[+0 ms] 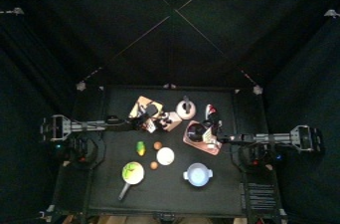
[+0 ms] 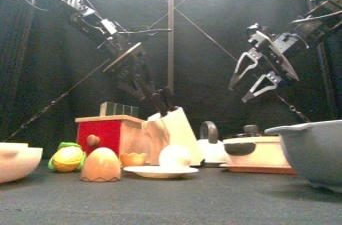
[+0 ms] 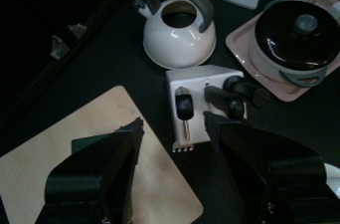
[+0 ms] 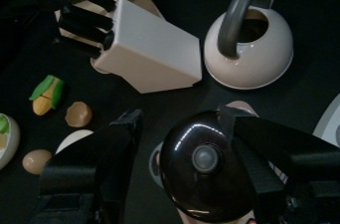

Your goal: Grab cleaver

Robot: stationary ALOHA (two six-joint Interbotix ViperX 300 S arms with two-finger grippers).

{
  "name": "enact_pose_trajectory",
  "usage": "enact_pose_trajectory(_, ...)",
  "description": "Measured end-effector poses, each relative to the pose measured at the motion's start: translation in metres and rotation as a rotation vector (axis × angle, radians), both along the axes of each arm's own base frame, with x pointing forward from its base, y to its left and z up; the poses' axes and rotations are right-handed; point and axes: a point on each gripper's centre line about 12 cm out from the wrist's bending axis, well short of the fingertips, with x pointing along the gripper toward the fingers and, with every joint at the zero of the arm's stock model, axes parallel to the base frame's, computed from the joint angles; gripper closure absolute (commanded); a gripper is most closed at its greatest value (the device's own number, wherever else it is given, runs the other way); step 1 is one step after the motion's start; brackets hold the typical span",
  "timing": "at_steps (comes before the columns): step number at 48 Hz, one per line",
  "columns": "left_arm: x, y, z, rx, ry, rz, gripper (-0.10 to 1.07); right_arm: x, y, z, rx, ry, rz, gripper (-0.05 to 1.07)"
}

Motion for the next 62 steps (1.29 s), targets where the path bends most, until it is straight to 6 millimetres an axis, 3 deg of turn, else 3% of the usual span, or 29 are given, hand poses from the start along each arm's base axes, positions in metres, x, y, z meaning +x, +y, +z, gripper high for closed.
enact_pose_trajectory(12,0.009,0.002,0.000,0.001,-0.001,0.001,0.15,0.000,0.000,0.000,0.004,-0.001,-0.004,0.09)
enact_pose_trajectory(34,0.011,0.002,-0.005,-0.005,0.011,0.002,0.51,0.000,0.000,0.000,0.004,-0.001,-0.004,0.09)
enact_pose_trajectory(62,0.012,0.000,-0.004,-0.014,0.005,0.003,0.51,0.000,-0.001,0.000,0.005,-0.002,-0.006,0.09)
